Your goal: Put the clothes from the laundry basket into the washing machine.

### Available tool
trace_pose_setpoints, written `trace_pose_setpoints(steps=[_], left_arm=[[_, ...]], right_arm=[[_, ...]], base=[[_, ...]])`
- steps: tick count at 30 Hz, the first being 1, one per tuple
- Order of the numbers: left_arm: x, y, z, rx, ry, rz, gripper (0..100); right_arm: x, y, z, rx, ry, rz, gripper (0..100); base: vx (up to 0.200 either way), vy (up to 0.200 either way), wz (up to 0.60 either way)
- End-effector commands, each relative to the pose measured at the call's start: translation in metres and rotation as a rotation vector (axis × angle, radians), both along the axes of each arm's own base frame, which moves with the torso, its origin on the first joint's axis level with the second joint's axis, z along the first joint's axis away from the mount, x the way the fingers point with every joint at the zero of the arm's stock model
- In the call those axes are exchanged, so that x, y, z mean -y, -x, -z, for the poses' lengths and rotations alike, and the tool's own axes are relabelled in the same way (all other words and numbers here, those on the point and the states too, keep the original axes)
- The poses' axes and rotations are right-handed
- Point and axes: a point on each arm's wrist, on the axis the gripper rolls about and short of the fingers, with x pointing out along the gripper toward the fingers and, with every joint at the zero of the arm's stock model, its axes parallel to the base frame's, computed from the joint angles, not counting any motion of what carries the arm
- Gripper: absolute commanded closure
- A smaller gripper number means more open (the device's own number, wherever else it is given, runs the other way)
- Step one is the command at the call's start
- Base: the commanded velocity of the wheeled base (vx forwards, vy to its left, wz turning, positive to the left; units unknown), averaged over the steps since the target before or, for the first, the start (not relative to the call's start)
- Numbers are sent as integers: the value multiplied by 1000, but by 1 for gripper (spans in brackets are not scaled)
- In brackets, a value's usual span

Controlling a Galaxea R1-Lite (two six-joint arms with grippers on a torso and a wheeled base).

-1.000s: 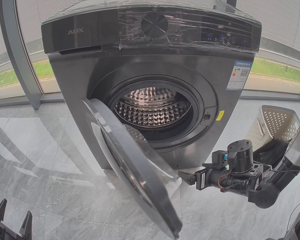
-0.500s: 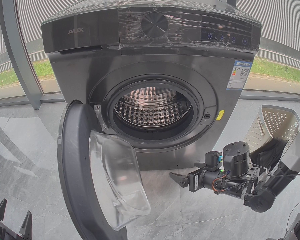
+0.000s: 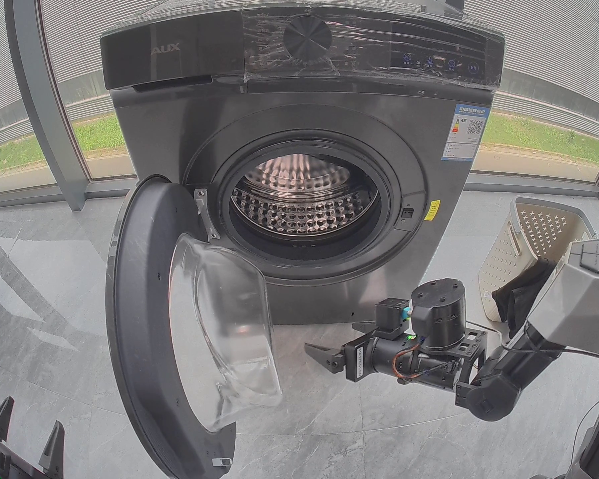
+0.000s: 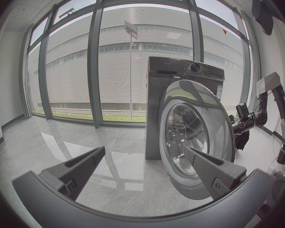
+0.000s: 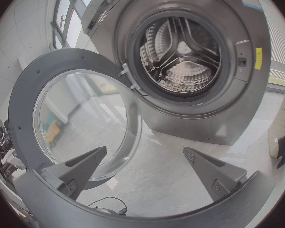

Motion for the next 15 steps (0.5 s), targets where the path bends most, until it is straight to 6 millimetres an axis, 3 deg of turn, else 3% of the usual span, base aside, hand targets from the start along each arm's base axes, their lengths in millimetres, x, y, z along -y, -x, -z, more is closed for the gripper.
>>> trace_pose_setpoints(steps=[1, 6, 15], left_arm=[[0, 0, 5, 0, 0, -1, 0], [0, 0, 5, 0, 0, -1, 0], [0, 0, 5, 0, 0, -1, 0]], right_arm=[[-23, 1, 24, -29, 28, -45, 0], [-35, 3, 36, -38, 37, -70, 0], [-47, -4, 32, 17, -20, -82, 0]], base=[[0, 0, 0], [0, 0, 0], [0, 0, 0]])
